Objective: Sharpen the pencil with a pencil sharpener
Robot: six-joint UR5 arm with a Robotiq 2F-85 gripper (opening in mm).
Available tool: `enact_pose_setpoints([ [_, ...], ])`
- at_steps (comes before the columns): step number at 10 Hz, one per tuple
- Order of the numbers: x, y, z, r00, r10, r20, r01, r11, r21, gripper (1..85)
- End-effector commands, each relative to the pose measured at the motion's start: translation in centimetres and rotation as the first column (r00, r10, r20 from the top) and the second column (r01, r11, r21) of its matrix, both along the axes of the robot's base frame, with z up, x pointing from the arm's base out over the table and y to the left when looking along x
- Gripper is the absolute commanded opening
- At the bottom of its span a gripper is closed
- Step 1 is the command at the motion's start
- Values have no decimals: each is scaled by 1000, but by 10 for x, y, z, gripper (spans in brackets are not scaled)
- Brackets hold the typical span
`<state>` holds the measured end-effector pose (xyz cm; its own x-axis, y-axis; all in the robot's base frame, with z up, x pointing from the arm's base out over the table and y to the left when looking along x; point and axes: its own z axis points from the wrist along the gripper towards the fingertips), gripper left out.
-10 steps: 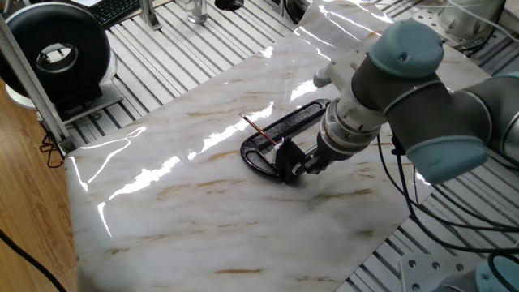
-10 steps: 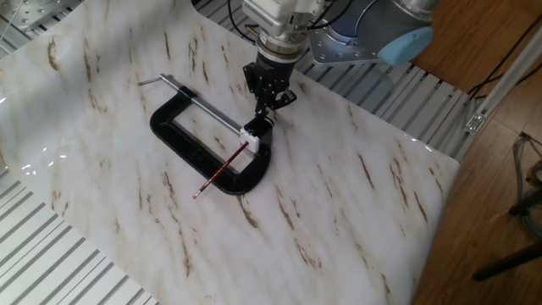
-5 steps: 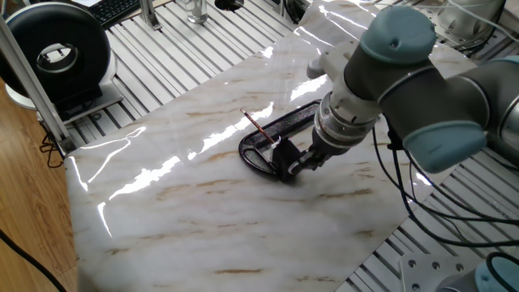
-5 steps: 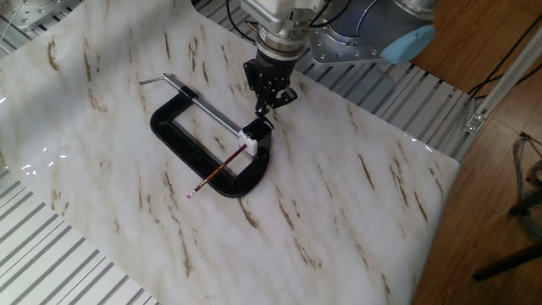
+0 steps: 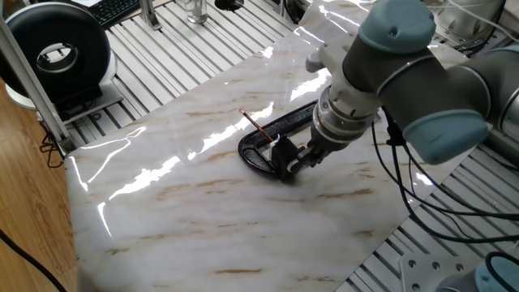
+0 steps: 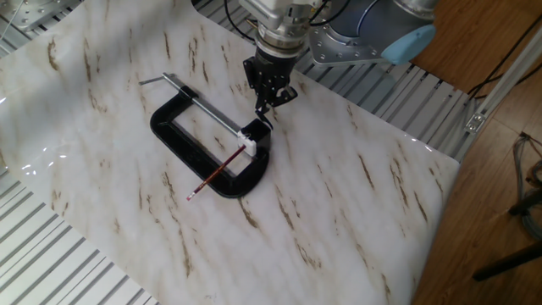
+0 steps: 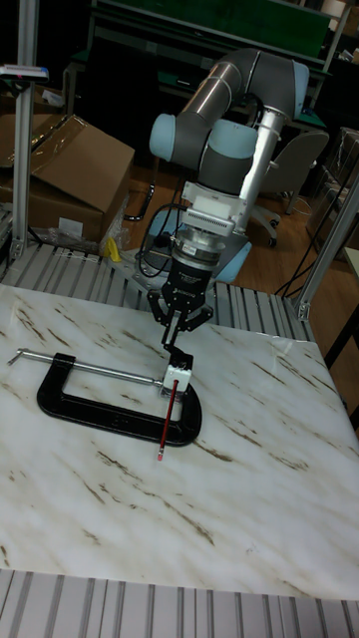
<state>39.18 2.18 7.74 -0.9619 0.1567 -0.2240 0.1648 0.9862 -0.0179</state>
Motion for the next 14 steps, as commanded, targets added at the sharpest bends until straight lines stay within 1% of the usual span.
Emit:
enact_pose_setpoints([
  [1,3,11,7,1000,-24,-3,24,1000,17,10],
  [2,3,13,7,1000,-30,-4,30,999,20,10],
  [6,5,26,11,998,-65,-4,65,996,68,13],
  [7,6,32,11,997,-80,-2,80,993,90,13],
  [9,9,43,13,994,-107,4,106,984,147,20],
  [10,11,46,15,993,-115,9,112,980,163,20],
  [12,14,50,15,991,-134,13,129,975,178,17],
  [14,16,49,13,991,-132,16,128,977,171,17],
])
